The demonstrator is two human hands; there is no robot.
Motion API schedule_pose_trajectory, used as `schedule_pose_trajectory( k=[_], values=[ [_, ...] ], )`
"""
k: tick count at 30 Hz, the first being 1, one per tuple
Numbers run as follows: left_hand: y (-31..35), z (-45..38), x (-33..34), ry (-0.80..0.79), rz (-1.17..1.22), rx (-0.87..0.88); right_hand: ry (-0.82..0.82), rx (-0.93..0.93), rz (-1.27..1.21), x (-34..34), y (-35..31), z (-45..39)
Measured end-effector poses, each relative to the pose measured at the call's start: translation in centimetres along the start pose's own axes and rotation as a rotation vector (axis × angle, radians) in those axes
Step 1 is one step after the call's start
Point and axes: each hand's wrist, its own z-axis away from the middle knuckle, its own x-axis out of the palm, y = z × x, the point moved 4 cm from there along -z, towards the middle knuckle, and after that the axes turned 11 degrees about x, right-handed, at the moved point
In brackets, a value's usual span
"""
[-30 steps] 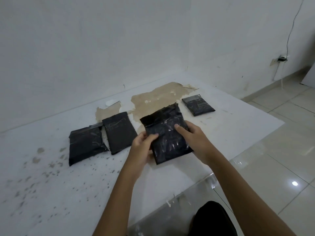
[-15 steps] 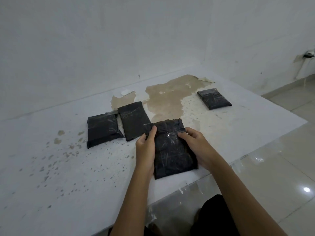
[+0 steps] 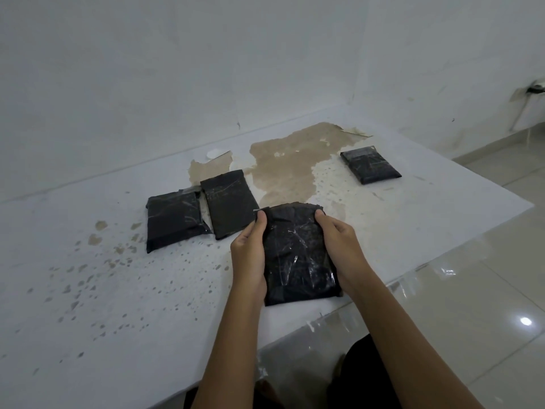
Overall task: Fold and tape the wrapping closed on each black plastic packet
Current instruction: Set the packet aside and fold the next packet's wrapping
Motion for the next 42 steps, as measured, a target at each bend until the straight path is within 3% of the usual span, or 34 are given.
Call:
schedule_pose_trajectory(
  k=[6,16,23,35,42],
  values=[
    [0.2,0.1,0.0,-0.02,0.053,-0.047,-0.087,0.075,-0.079,-0.1,-0.4,0.3],
    [0.0,0.7,0.1,-0.044,-0.033,0.18,-0.06,-0.05,-0.046,-1.0,0.4,0.5],
    [0.4,1.0,0.2,-0.167,-0.225,0.371,-0.029,-0.115,-0.087,-1.4,0.2,0.5],
    [0.1,1.7,-0.2,0.048,-0.294,0.409,-0.082,-0.091,-0.123,-1.1,0.0,1.0],
    [0.4,1.6,-0.4,0.123,-0.168,0.391,-0.103,-0.106,-0.021,-1.1,0.2,1.1]
  ],
)
